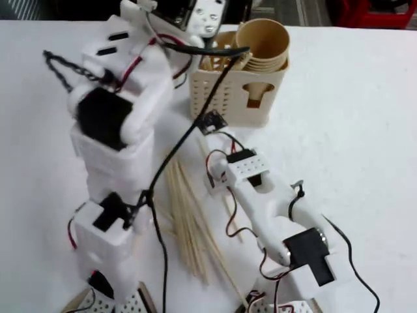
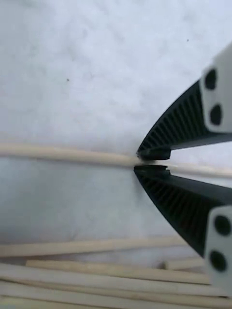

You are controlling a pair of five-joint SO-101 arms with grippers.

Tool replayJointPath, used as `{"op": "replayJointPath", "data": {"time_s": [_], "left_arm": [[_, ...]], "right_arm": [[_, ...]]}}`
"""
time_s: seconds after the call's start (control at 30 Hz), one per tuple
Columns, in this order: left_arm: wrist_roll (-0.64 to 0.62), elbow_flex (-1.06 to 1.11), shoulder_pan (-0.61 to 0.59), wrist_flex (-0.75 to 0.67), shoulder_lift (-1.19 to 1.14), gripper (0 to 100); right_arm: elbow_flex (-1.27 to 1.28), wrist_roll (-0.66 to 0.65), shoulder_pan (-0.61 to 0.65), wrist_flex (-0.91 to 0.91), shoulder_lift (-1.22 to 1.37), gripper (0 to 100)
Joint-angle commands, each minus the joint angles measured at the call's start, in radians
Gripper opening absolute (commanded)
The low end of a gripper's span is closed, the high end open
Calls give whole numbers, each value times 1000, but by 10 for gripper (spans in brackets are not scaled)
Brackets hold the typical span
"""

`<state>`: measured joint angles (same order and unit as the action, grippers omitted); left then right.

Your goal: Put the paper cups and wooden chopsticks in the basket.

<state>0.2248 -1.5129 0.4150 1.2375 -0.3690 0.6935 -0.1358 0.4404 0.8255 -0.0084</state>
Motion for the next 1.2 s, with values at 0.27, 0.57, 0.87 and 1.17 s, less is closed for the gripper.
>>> {"op": "replayJointPath", "data": {"time_s": [0.27,0.57,0.87,1.17], "left_arm": [[-12,-26,8,-296,-179,20],[-12,-29,-8,-370,-295,22],[-61,-31,-68,-141,-260,161],[-74,-31,-125,195,-41,195]], "right_arm": [[-28,-6,-8,7,4,17],[-28,-6,-8,7,4,17],[-28,-6,-8,5,4,17],[-28,-6,-8,5,5,17]]}}
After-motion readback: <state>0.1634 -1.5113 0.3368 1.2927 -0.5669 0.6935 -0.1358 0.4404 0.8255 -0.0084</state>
